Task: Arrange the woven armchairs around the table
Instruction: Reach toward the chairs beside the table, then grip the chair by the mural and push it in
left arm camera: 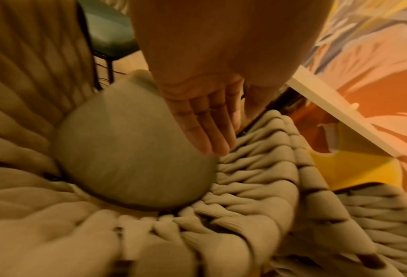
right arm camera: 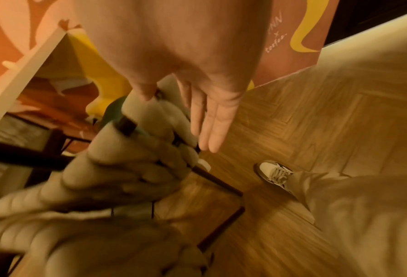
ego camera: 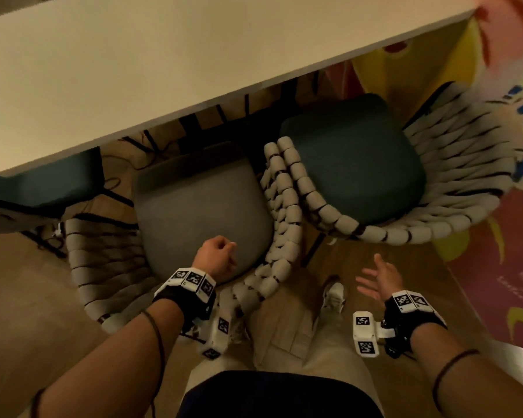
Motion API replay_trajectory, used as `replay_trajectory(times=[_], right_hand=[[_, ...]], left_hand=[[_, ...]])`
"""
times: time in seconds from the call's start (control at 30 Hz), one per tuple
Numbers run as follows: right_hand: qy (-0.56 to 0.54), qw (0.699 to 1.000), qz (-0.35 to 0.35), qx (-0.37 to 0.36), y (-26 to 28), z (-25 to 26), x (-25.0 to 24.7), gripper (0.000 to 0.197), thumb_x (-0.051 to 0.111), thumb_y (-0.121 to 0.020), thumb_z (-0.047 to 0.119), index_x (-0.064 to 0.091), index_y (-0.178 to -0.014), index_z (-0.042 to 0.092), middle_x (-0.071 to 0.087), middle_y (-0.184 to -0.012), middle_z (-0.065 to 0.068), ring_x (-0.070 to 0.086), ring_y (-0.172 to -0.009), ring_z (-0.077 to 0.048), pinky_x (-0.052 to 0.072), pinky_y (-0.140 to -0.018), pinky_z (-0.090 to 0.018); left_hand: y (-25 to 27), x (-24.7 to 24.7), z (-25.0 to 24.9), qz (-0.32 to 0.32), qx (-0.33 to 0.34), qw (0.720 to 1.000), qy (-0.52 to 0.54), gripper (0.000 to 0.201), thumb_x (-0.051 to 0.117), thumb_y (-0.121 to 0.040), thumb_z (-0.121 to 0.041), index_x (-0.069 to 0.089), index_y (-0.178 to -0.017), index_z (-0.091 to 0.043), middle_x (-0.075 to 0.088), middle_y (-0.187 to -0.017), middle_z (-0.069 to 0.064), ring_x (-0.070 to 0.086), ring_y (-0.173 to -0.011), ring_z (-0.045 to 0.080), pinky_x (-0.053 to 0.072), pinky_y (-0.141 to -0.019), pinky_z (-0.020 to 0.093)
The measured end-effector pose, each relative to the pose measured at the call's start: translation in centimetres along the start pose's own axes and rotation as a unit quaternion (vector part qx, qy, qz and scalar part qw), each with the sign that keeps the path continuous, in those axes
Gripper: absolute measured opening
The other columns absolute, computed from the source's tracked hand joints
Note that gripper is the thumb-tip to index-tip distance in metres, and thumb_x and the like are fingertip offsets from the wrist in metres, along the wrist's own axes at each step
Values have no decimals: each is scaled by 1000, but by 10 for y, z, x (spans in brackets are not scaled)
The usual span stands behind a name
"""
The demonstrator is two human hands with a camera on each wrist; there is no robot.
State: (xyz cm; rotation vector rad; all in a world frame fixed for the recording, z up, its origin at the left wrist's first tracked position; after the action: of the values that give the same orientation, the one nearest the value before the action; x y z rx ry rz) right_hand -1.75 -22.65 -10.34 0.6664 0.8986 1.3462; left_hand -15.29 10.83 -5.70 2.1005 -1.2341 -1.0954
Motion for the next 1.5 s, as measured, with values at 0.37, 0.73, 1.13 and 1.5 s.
replay_trajectory(times=[0.37,0.73,1.13,1.5], right_hand=[[-84,995,-51,-22,-96,113,-128,50,40,-102,38,31,-147,18,48,-143,-19,56,-119,-41,53,-77,-46],[-81,992,-91,-11,-133,159,-140,46,38,-103,34,32,-148,32,48,-145,-8,54,-123,-35,51,-92,-53],[-78,990,-115,-23,-149,180,-151,41,41,-102,31,40,-143,30,53,-141,-8,56,-121,-33,52,-88,-50],[-26,996,-84,-6,-171,200,-159,52,60,-93,29,42,-142,21,53,-139,-12,55,-121,-38,50,-92,-58]], left_hand=[[-23,188,-140,-8,-98,995,14,24,48,-99,-33,51,-108,-11,65,-87,13,66,-64,27,54,-52,32],[-61,213,-167,-76,-176,980,-63,56,50,-97,-34,31,-143,-7,51,-137,21,61,-108,44,51,-62,39],[-72,233,-176,-89,-182,979,-20,54,57,-95,-31,33,-140,-12,50,-135,21,58,-113,48,58,-76,48],[-73,243,-180,-96,-171,981,-3,57,59,-92,-37,32,-138,-18,52,-132,21,59,-110,46,56,-86,55]])
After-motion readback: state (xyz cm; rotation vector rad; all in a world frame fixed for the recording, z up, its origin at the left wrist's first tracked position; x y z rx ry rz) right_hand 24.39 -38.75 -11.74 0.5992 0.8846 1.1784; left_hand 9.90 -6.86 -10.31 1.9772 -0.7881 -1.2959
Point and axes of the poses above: each hand's wrist, its own y-axis away from the middle knuckle, its own x-axis out of the palm, z = x × y, the point moved 3 cm from there along -y, towards the middle knuckle
